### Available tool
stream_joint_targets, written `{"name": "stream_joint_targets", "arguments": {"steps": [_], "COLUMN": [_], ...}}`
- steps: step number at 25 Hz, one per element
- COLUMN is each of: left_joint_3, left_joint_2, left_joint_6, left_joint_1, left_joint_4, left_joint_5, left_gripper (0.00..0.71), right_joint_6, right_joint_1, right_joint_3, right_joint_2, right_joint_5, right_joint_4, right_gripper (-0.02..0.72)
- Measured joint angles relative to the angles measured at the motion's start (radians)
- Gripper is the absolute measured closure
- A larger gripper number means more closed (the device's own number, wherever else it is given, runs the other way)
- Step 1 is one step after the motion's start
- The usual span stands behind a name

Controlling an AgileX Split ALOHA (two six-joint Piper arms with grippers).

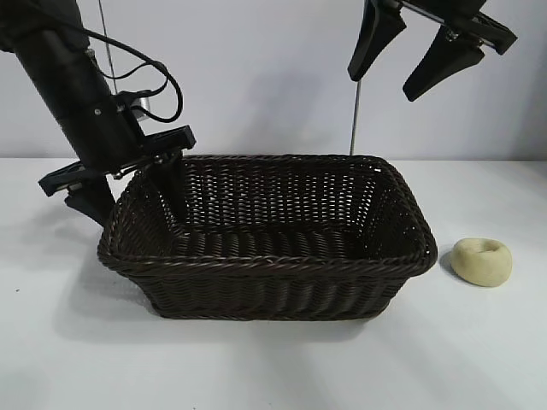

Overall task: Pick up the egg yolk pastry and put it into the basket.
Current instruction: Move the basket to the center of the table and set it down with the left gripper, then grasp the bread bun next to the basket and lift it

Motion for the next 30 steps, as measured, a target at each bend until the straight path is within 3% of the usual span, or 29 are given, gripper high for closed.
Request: {"name": "stream_joint_targets", "arguments": {"steps": [10,22,30], "left_joint_3": [0.0,0.003,0.198], "left_joint_2": [-0.176,-0.389,-0.444], "left_joint_6": [-0.001,-0.002,-0.002], "left_joint_1": [0.05,0.051,0.051], "left_joint_4": [0.03,-0.054,-0.226], "left_joint_5": [0.082,0.116,-0.03], "left_gripper": [0.161,0.161,0.163], "right_joint_6": [0.0,0.0,0.0], "right_joint_1": [0.0,0.0,0.0], "right_joint_3": [0.0,0.0,0.0], "right_joint_2": [0.0,0.0,0.0], "right_joint_5": [0.002,0.003,0.004], "right_joint_4": [0.0,0.0,0.0], "right_gripper": [0.209,0.209,0.209]}}
